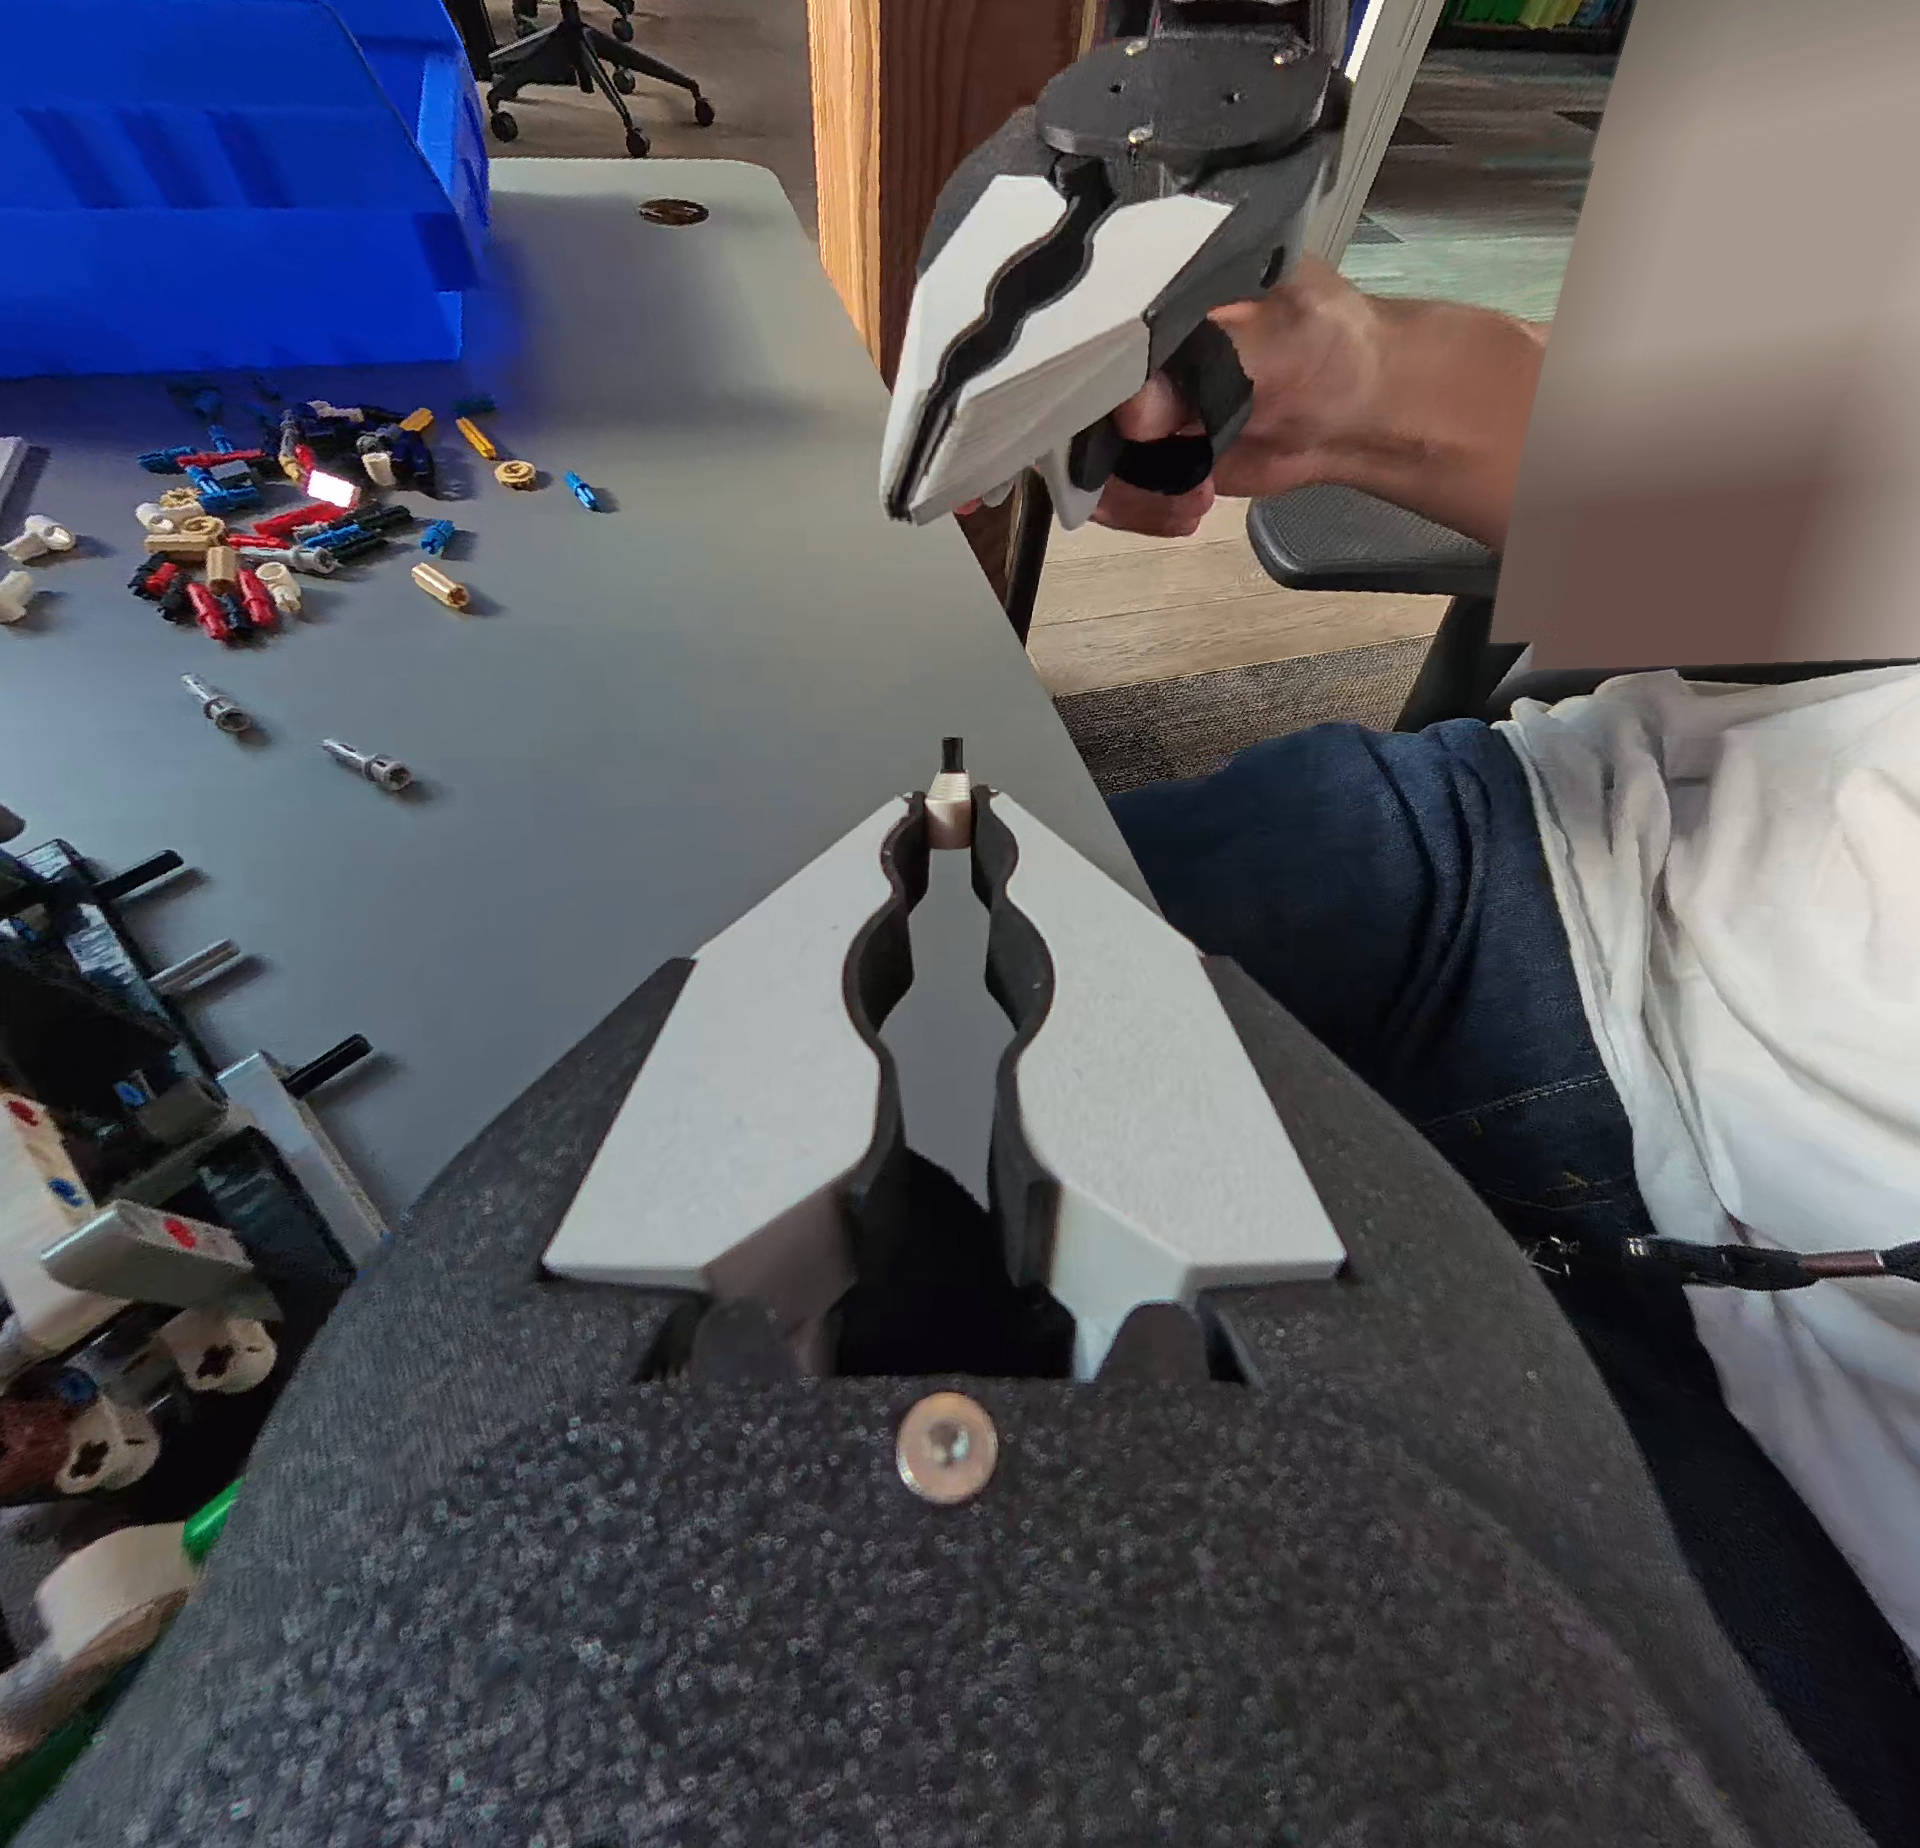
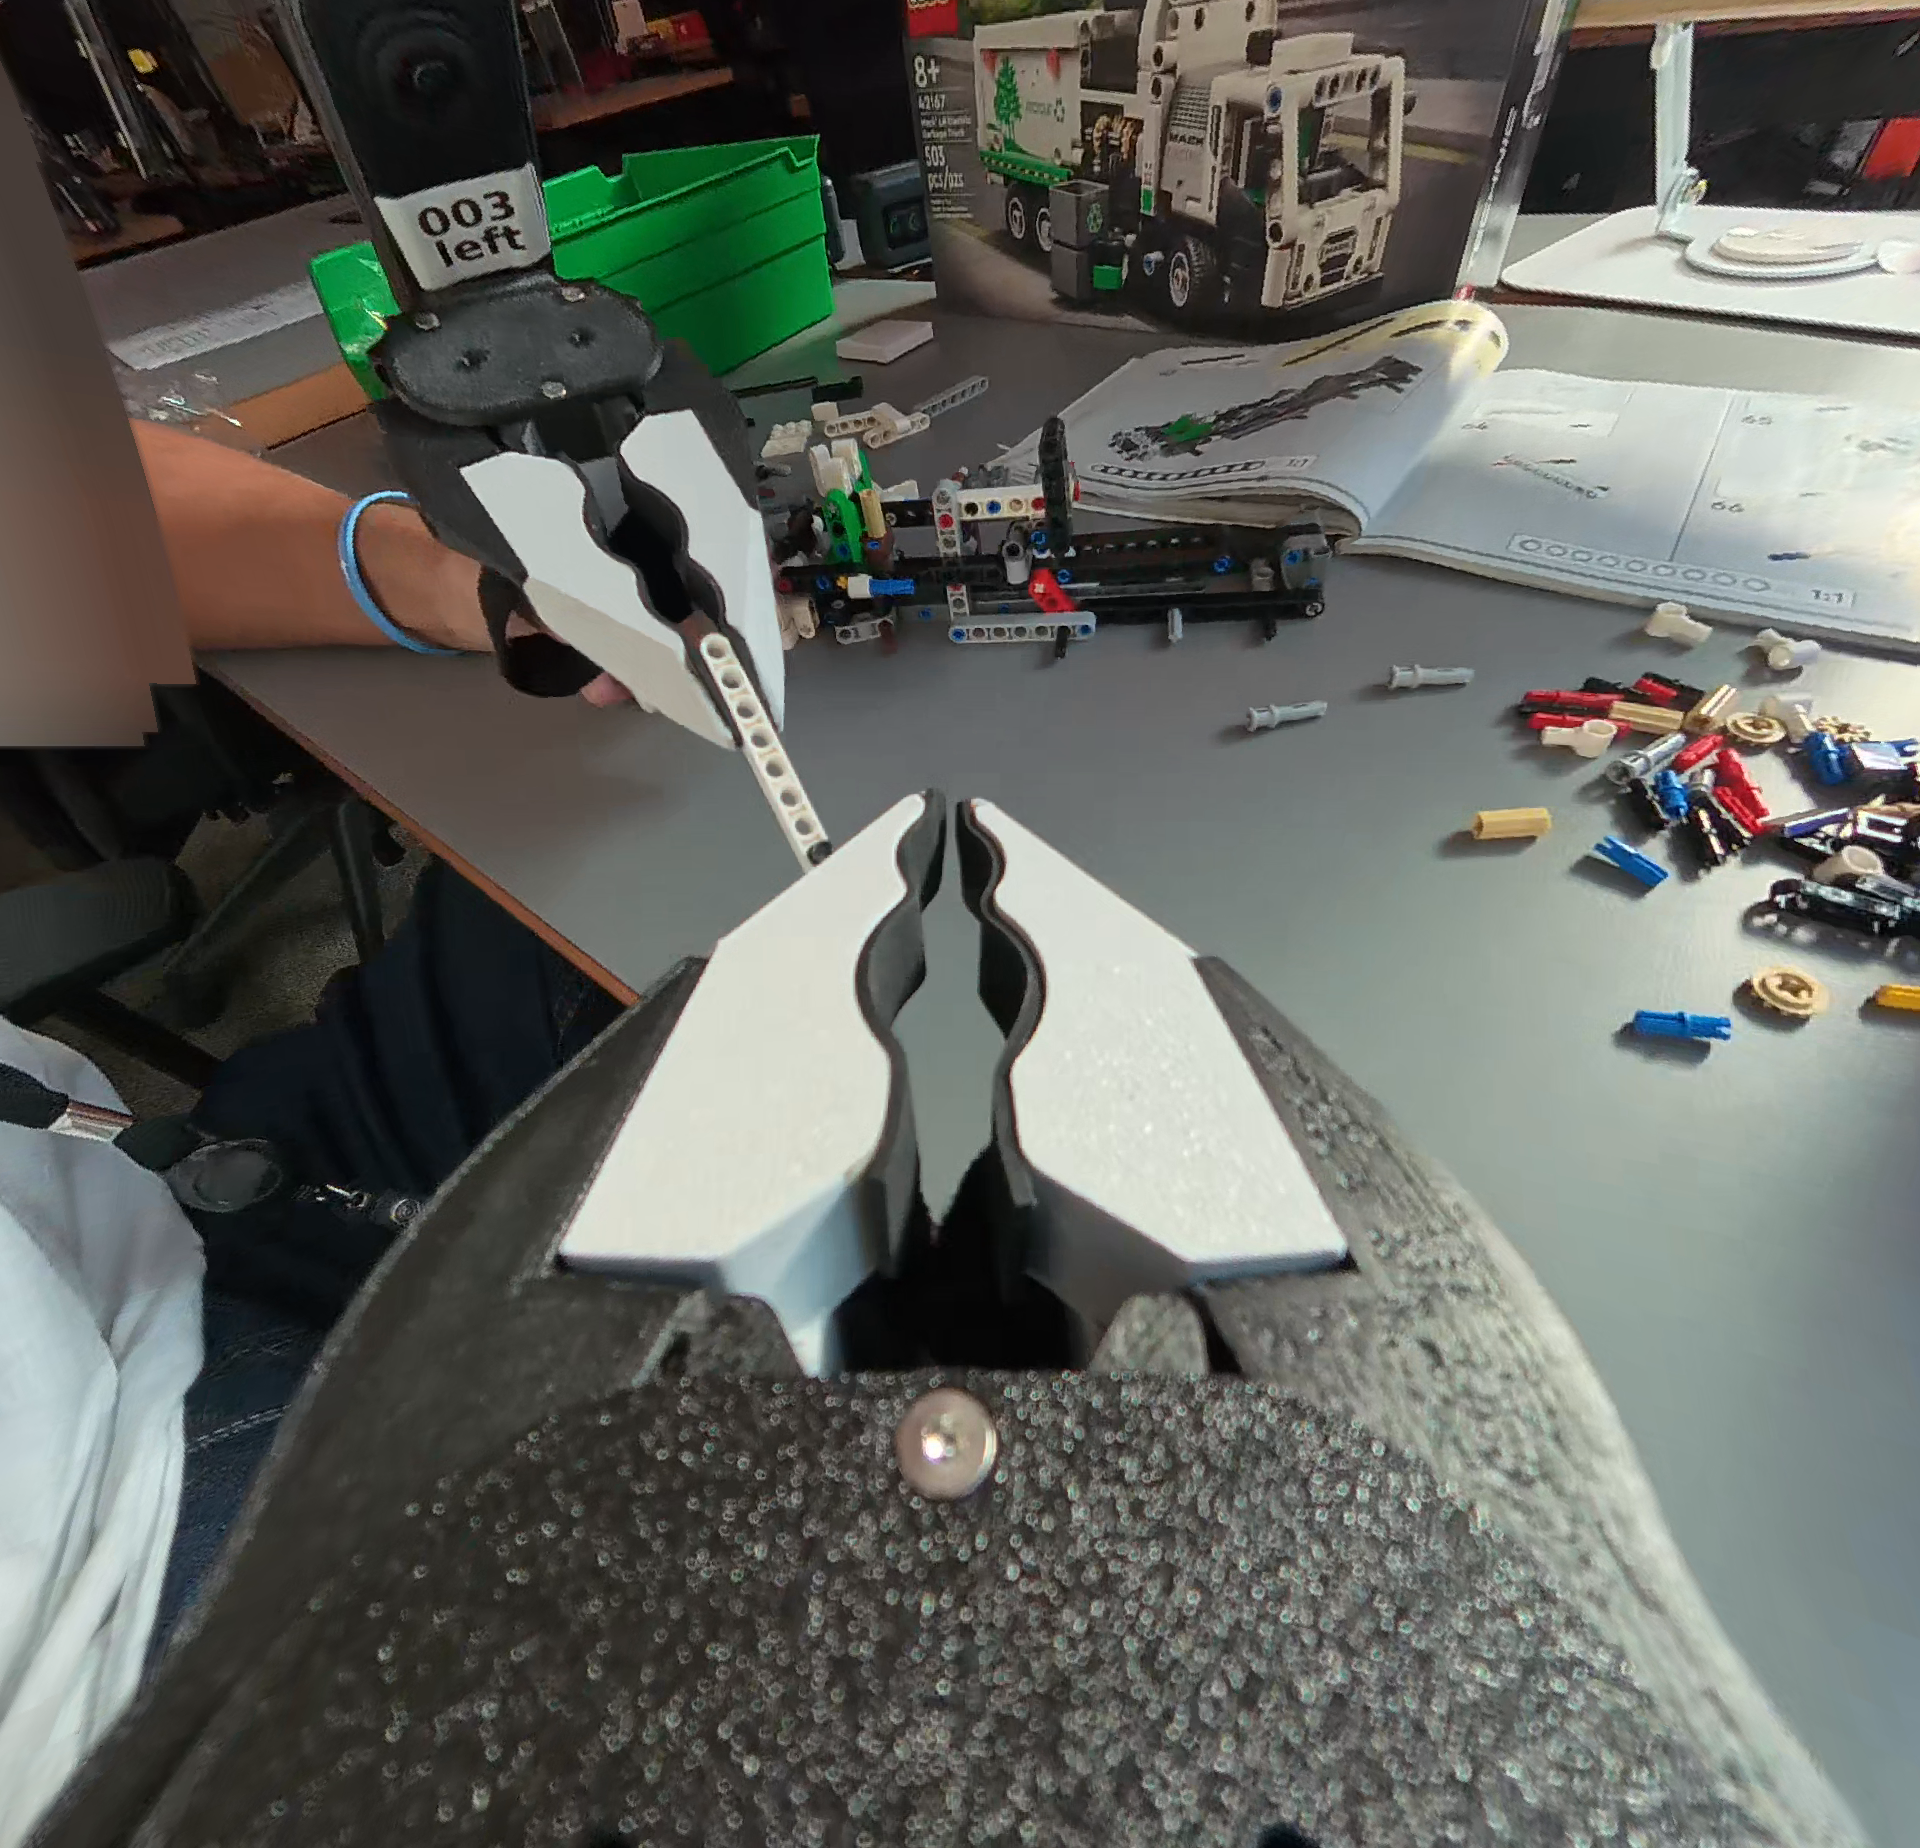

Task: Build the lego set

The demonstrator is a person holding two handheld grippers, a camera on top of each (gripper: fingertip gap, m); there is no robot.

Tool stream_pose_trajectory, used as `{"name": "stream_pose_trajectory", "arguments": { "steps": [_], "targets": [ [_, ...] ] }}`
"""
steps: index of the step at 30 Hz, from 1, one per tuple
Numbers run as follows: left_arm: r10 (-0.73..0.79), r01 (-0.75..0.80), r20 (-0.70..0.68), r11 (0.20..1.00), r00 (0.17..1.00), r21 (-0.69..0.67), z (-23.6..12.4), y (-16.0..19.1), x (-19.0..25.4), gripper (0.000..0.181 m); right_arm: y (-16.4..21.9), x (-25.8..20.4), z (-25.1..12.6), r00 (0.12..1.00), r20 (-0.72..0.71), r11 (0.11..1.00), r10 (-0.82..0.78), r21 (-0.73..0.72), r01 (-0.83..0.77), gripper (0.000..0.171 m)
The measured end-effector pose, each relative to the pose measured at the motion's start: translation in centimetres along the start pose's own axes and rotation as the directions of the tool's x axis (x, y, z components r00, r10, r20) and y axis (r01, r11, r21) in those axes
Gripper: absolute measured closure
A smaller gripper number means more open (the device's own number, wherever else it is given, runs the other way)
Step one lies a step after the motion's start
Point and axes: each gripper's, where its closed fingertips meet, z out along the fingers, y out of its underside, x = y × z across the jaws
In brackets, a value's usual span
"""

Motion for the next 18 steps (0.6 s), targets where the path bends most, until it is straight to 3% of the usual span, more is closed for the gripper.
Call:
{"name": "stream_pose_trajectory", "arguments": {
  "steps": [9, 12, 16, 18],
  "targets": [
    [0.033, -0.032, 0.043, 0.999, 0.999, -0.041, 0.4, 0.5, -0.4, 0.175, 5.4, -6.6, -2.2, 0.989, 0.066, 0.991, -0.13, 0.028, 0.129, 0.144],
    [0.006, -0.005, 0.057, 1.0, 0.998, -0.019, 0.2, 0.2, -0.8, 0.175, 9.4, -9.1, -3.6, 0.993, 0.097, 0.996, -0.075, -0.041, 0.079, 0.131],
    [-0.018, 0.017, 0.08, 1.0, 0.997, 0.003, -0.1, 0.0, -1.3, 0.175, 14.3, -13.4, -5.2, 0.972, 0.129, 0.971, -0.198, -0.111, 0.213, 0.125],
    [-0.02, 0.02, 0.085, 1.0, 0.996, 0.002, -0.1, 0.0, -1.4, 0.175, 16.7, -15.4, -5.9, 0.972, 0.148, 0.964, -0.182, -0.169, 0.206, 0.122]
  ]
}}
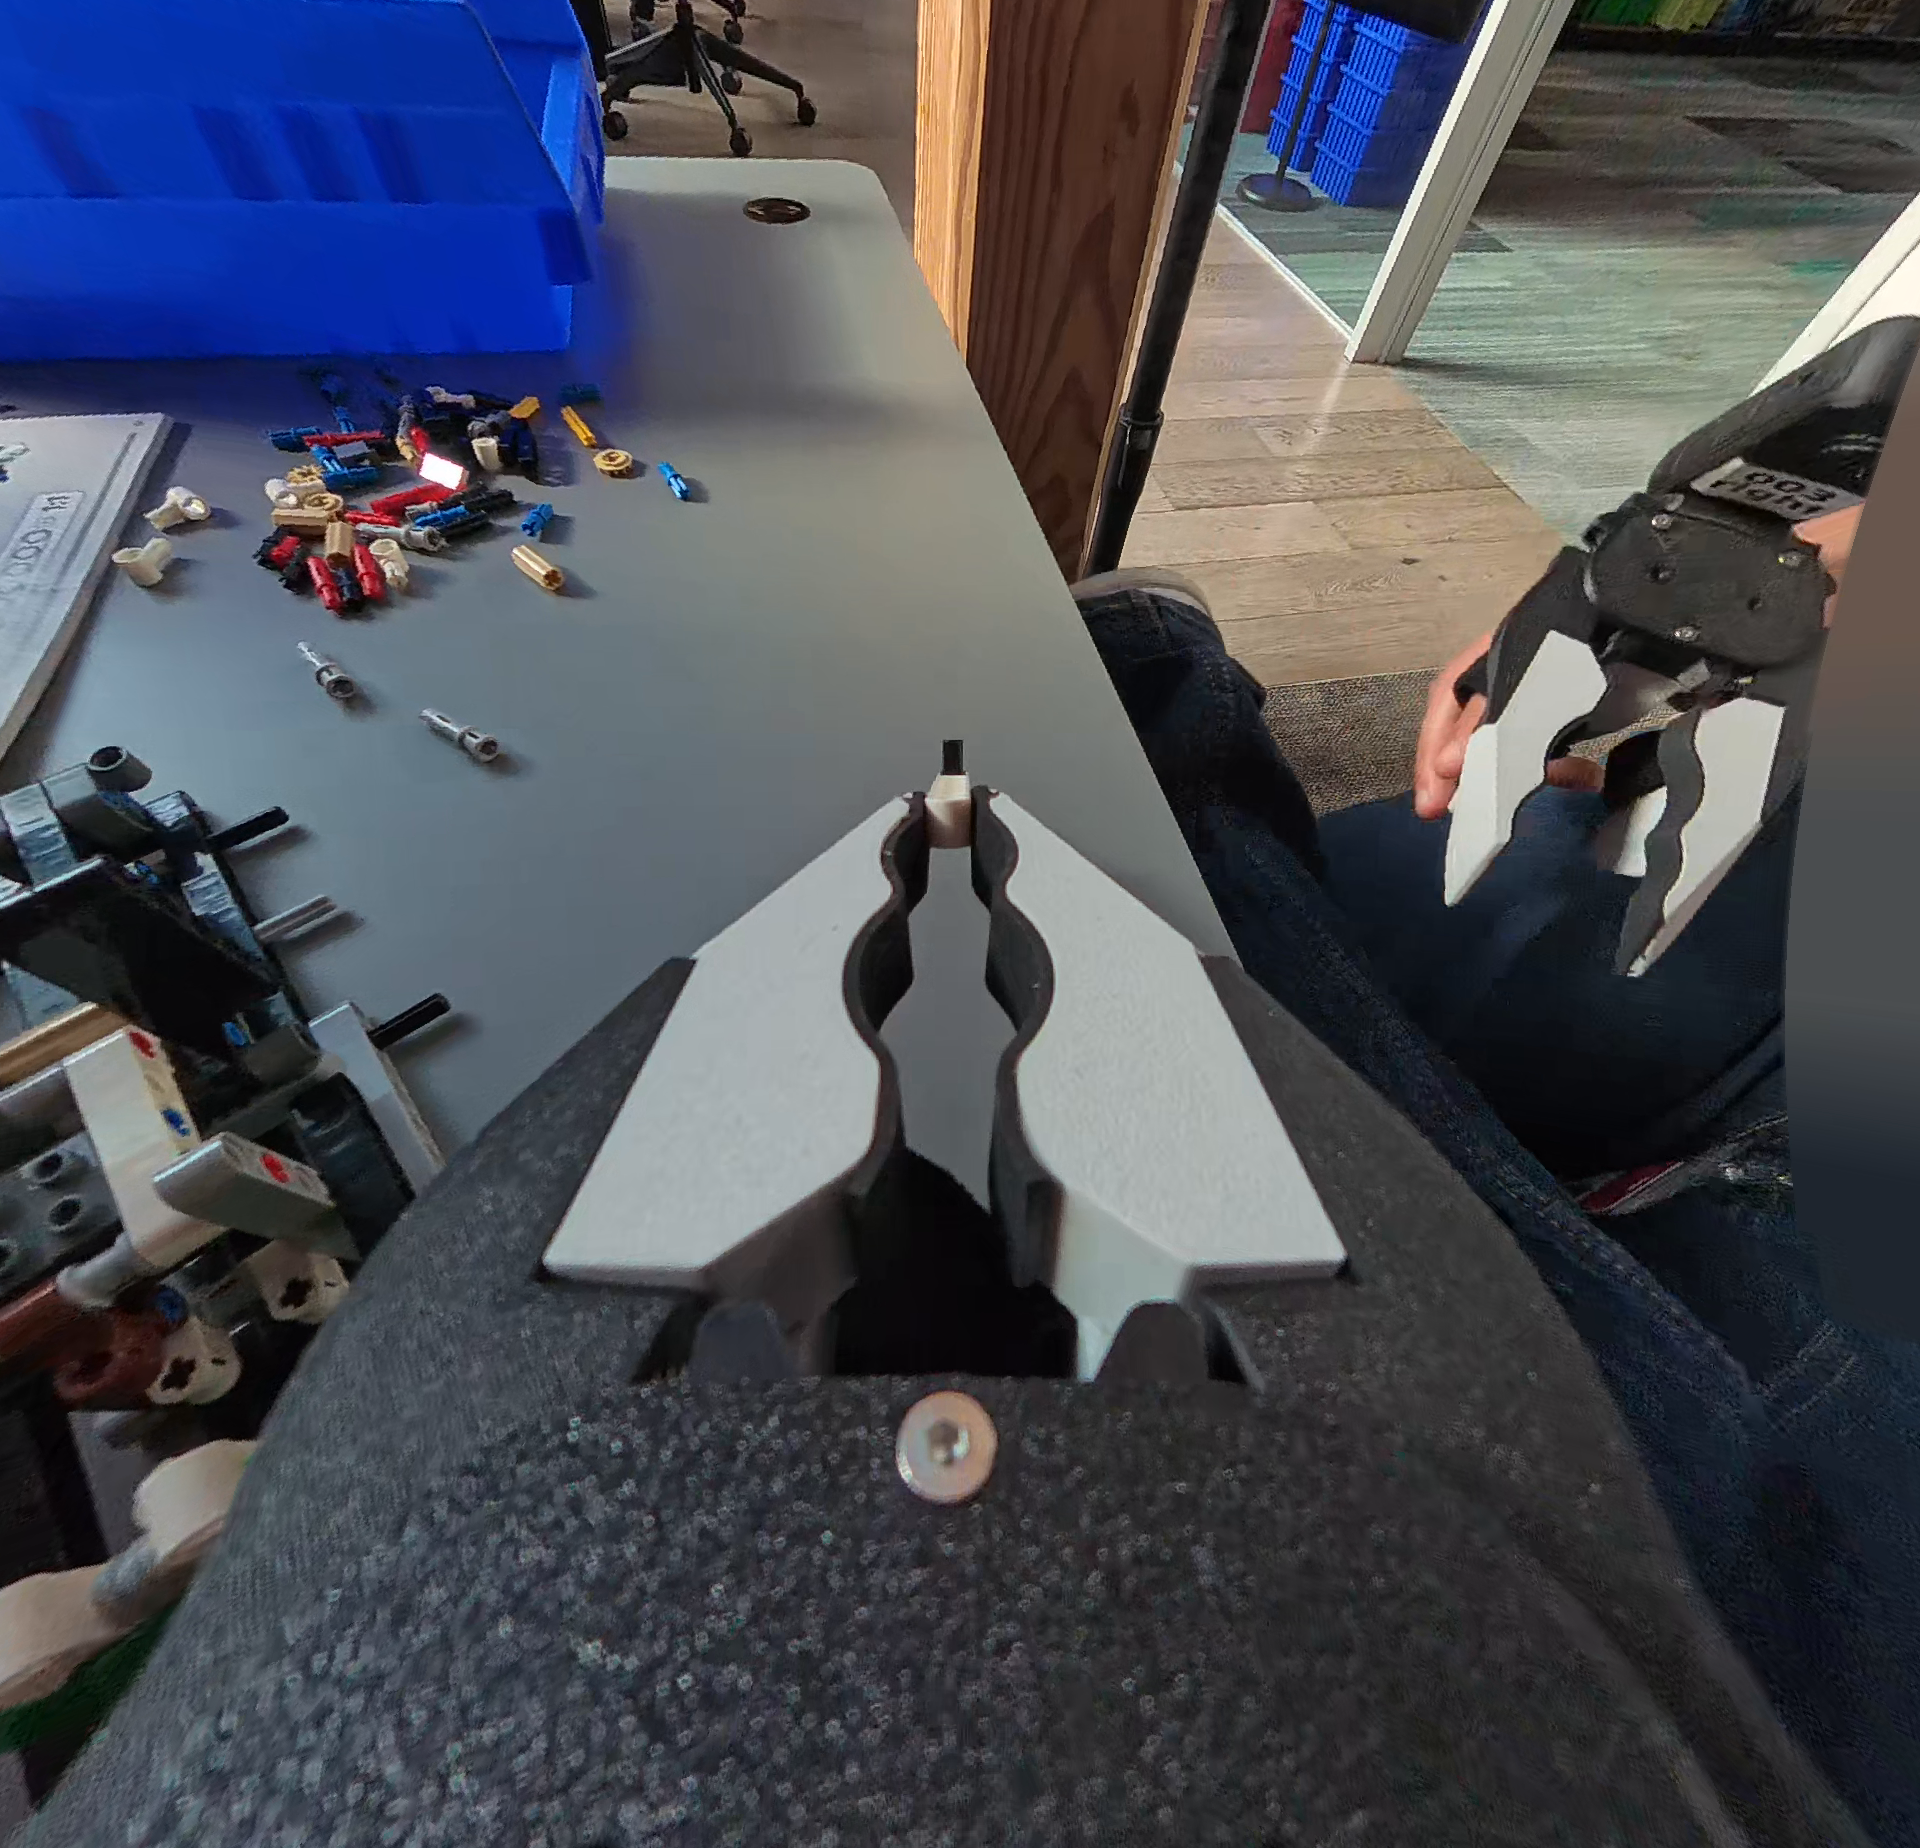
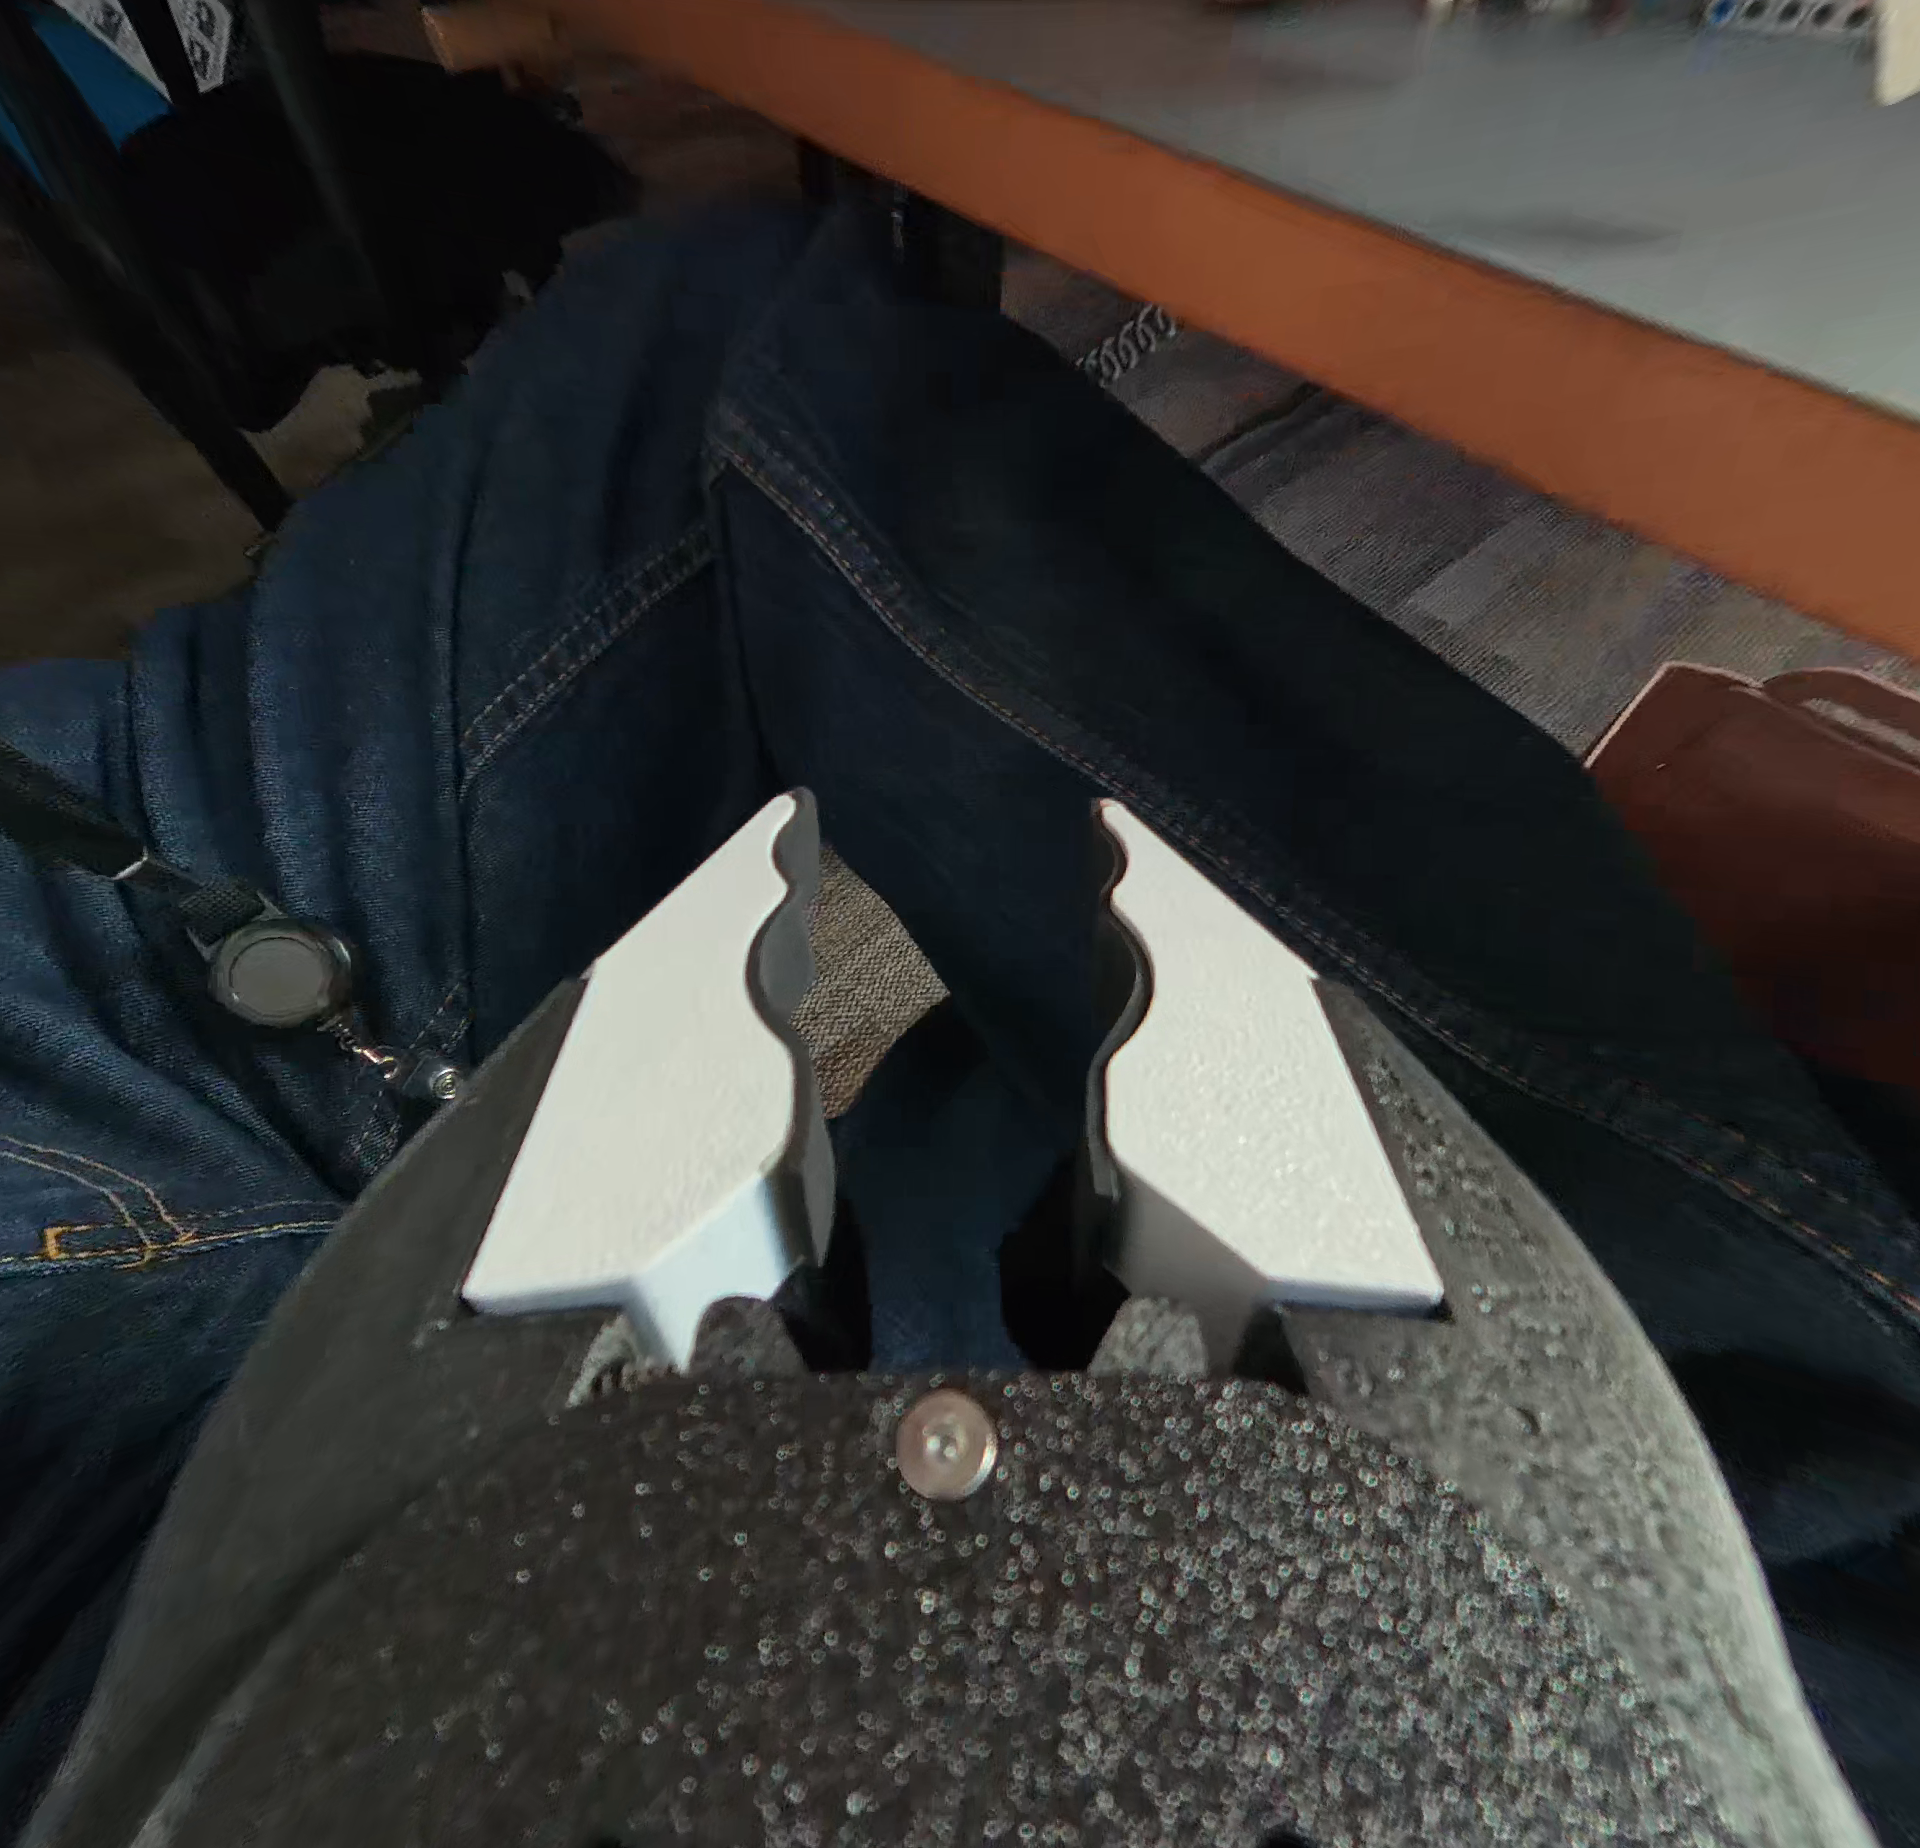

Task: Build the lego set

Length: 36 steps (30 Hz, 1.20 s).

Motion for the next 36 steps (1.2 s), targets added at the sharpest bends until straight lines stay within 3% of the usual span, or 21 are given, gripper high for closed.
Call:
{"name": "stream_pose_trajectory", "arguments": {
  "steps": [6, 11, 14, 18, 22, 25, 30, 33, 36],
  "targets": [
    [-0.02, 0.02, 0.007, 1.0, 1.0, 0.0, 0.0, 0.0, -0.4, 0.175, 2.8, -4.3, -2.2, 0.987, 0.061, 0.989, 0.146, 0.012, -0.147, 0.119],
    [-0.018, 0.018, 0.023, 1.0, 1.0, 0.017, -0.1, -0.2, -0.5, 0.175, 1.9, -0.3, -5.5, 0.98, -0.195, 0.98, 0.03, 0.2, 0.01, 0.127],
    [-0.002, 0.002, 0.037, 1.0, 0.999, 0.008, 0.0, -0.1, -0.5, 0.175, 4.3, 2.9, -5.2, 0.946, -0.324, 0.977, 0.018, 0.206, 0.052, 0.127],
    [0.004, -0.005, 0.056, 1.0, 0.998, 0.007, -0.1, -0.1, -0.3, 0.175, 13.2, 3.1, 2.4, 0.995, -0.094, 0.999, 0.045, -0.011, -0.046, 0.128],
    [0.029, -0.028, 0.058, 0.999, 0.998, -0.022, 0.2, 0.3, 0.0, 0.175, 22.3, 1.4, 11.2, 0.935, 0.159, 0.943, 0.317, -0.158, -0.293, 0.128],
    [0.032, -0.031, 0.06, 0.999, 0.998, -0.022, 0.2, 0.3, 0.0, 0.175, 27.8, 0.2, 17.7, 0.904, 0.284, 0.931, 0.32, -0.271, -0.244, 0.131],
    [0.016, -0.015, 0.049, 1.0, 0.999, -0.019, 0.4, 0.1, -0.2, 0.175, 31.2, 0.8, 28.4, 0.912, 0.308, 0.939, 0.269, -0.296, -0.177, 0.126],
    [0.008, -0.007, 0.05, 1.0, 0.999, -0.019, 0.5, 0.1, -0.3, 0.175, 32.0, 1.4, 35.9, 0.918, 0.26, 0.93, 0.3, -0.293, -0.221, 0.125],
    [0.019, -0.019, 0.047, 1.0, 0.999, -0.013, 0.4, 0.0, -0.1, 0.175, 32.7, 2.4, 42.7, 0.947, 0.223, 0.948, 0.231, -0.272, -0.167, 0.128]
  ]
}}
